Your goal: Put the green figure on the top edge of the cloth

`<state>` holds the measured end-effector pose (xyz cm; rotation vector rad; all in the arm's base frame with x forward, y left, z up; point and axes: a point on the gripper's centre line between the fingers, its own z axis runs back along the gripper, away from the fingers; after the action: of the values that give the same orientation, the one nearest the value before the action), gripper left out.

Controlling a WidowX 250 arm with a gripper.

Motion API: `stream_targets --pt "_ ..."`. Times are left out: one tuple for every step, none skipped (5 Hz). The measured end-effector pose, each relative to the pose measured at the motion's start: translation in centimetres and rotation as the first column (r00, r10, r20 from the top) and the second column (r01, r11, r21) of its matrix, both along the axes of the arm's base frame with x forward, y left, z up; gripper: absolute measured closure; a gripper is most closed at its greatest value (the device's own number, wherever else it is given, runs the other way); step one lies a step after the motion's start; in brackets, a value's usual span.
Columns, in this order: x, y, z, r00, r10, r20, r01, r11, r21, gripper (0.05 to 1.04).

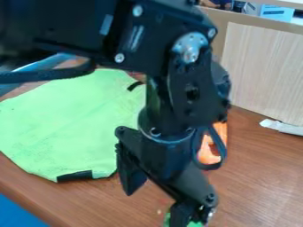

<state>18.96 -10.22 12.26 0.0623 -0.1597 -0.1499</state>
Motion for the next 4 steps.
stream_targets --pt "0.7 -0.1 0.5 0.996 0.082 0.040 -0.078 0.993 -0.086 0.083" --pt "0.9 0.3 -0.7 0.986 0.154 0.065 -0.145 0.981 -0.125 0.083" --pt "1.1 0.7 -1.8 0.978 0.195 0.077 -0.182 0.972 -0.148 0.083" --pt "1.3 0.6 -3.1 0.972 0.223 0.076 -0.208 0.963 -0.170 0.083"
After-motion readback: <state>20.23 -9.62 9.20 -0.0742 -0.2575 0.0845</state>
